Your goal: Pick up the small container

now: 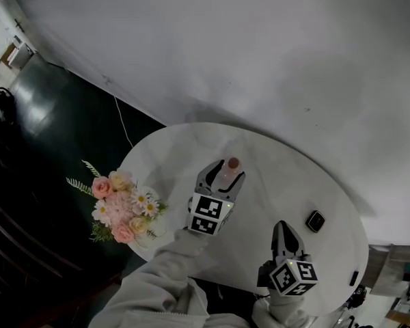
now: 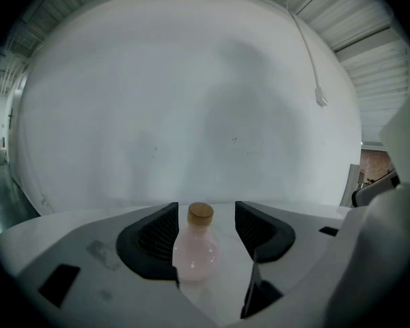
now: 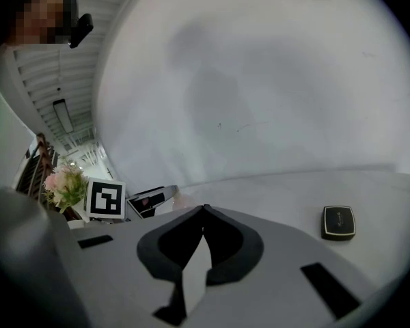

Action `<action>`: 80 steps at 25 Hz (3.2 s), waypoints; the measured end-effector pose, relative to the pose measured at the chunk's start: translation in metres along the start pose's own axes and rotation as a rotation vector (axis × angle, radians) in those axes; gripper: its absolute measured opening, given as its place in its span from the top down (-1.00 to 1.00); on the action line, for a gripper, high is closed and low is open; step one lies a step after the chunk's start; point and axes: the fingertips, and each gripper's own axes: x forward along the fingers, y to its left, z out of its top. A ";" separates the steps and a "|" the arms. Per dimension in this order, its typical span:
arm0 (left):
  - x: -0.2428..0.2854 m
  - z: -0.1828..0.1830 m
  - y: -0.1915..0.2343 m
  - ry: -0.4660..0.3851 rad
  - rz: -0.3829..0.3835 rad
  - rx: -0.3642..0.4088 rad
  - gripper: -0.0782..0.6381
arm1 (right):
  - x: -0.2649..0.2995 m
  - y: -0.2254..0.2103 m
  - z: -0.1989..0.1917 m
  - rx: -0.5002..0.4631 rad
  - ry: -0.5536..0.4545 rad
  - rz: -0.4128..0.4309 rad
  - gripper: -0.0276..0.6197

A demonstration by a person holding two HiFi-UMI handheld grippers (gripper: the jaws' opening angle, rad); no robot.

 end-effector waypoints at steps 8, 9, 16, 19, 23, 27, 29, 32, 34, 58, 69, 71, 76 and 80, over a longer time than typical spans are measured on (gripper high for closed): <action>0.034 -0.014 0.007 -0.009 0.024 0.037 0.11 | 0.012 -0.016 -0.015 0.035 0.043 -0.052 0.76; 0.036 -0.014 0.008 -0.015 0.031 0.043 0.11 | 0.012 -0.018 -0.017 0.038 0.047 -0.057 0.76; 0.042 -0.009 0.016 -0.054 0.093 0.083 0.14 | 0.011 -0.030 -0.024 0.054 0.061 -0.084 0.76; 0.042 -0.008 0.015 -0.055 0.113 0.121 0.41 | 0.012 -0.034 -0.027 0.058 0.068 -0.086 0.76; 0.045 -0.016 0.014 -0.042 0.120 0.128 0.42 | 0.014 -0.034 -0.028 0.060 0.071 -0.079 0.76; 0.045 -0.016 0.014 -0.040 0.124 0.131 0.43 | 0.015 -0.034 -0.027 0.062 0.073 -0.073 0.76; 0.045 -0.017 0.014 -0.038 0.125 0.132 0.43 | 0.015 -0.034 -0.027 0.062 0.073 -0.071 0.76; 0.045 -0.017 0.015 -0.038 0.126 0.129 0.43 | 0.015 -0.034 -0.027 0.066 0.070 -0.068 0.76; 0.044 -0.017 0.015 -0.037 0.125 0.126 0.43 | 0.014 -0.035 -0.026 0.079 0.063 -0.066 0.76; -0.025 0.008 -0.014 -0.032 0.146 0.125 0.43 | -0.026 -0.031 -0.011 0.073 -0.007 -0.004 0.76; -0.071 0.023 -0.027 -0.025 0.169 0.125 0.43 | -0.040 -0.015 0.004 0.051 -0.045 0.069 0.76; -0.080 0.024 -0.029 -0.026 0.173 0.120 0.43 | -0.042 -0.011 0.005 0.044 -0.045 0.084 0.76; -0.107 0.024 -0.037 -0.031 0.192 0.097 0.43 | -0.048 -0.001 0.008 0.012 -0.055 0.115 0.76; -0.133 0.020 -0.041 -0.031 0.204 0.062 0.43 | -0.052 0.006 0.006 -0.011 -0.060 0.129 0.76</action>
